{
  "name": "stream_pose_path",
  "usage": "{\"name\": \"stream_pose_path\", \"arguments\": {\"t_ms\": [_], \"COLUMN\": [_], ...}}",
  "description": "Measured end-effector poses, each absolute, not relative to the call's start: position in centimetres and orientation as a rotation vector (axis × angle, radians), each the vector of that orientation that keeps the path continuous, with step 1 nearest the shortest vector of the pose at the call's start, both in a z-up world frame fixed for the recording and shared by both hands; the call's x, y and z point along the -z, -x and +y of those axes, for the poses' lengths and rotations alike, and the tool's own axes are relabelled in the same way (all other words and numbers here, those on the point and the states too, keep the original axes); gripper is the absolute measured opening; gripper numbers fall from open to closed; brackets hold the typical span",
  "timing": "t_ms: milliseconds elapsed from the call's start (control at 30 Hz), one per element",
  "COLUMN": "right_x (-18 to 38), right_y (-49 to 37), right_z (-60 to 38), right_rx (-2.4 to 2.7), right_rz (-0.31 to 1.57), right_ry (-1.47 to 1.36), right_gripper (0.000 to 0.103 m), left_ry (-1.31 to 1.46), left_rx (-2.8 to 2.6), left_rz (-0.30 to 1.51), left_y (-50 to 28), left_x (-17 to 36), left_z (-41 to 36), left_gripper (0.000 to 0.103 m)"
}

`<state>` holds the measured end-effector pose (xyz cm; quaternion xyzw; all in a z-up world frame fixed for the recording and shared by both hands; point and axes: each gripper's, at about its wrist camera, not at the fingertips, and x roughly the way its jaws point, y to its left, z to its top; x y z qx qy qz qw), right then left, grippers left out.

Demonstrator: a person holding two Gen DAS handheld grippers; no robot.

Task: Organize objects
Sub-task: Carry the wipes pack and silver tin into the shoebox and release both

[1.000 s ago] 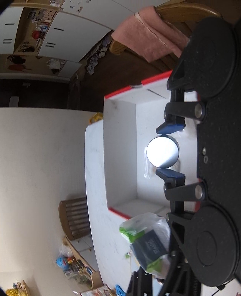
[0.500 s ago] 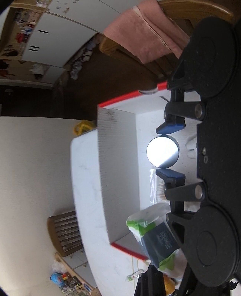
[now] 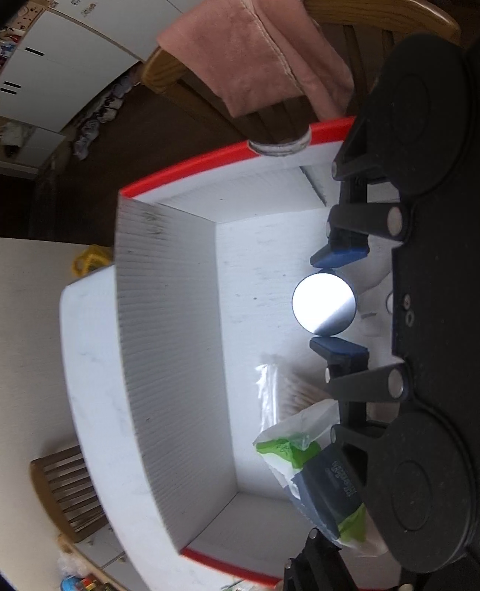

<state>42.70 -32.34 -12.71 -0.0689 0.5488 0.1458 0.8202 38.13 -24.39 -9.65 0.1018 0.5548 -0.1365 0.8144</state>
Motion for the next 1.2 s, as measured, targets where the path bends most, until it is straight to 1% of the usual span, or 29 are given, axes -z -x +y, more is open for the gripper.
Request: {"name": "stream_pose_path", "arguments": {"t_ms": [167, 433, 633, 767, 1033, 1200], "right_x": [13.5, 14.0, 14.0, 13.7, 11.7, 10.3], "right_y": [-43.5, -43.9, -43.9, -43.6, -42.1, -41.1], "right_z": [-32.2, -31.7, -31.7, -31.9, -32.0, -32.5], "right_rx": [-0.299, -0.288, -0.289, -0.29, -0.32, -0.326], "right_rz": [1.221, 1.256, 1.26, 1.245, 1.182, 1.142], "right_ry": [0.149, 0.176, 0.186, 0.186, 0.177, 0.159], "right_gripper": [0.04, 0.04, 0.041, 0.046, 0.05, 0.05], "left_ry": [-0.235, -0.217, -0.215, -0.205, -0.174, -0.164], "left_rx": [0.301, 0.298, 0.289, 0.289, 0.294, 0.3], "left_rz": [1.228, 1.27, 1.269, 1.263, 1.207, 1.164], "left_y": [-38.4, -38.9, -39.0, -38.9, -37.6, -36.7], "left_x": [10.5, 11.2, 11.3, 11.0, 9.5, 7.9], "left_z": [-25.0, -24.5, -24.2, -24.2, -23.4, -23.0], "left_gripper": [0.044, 0.044, 0.055, 0.06, 0.06, 0.06]}}
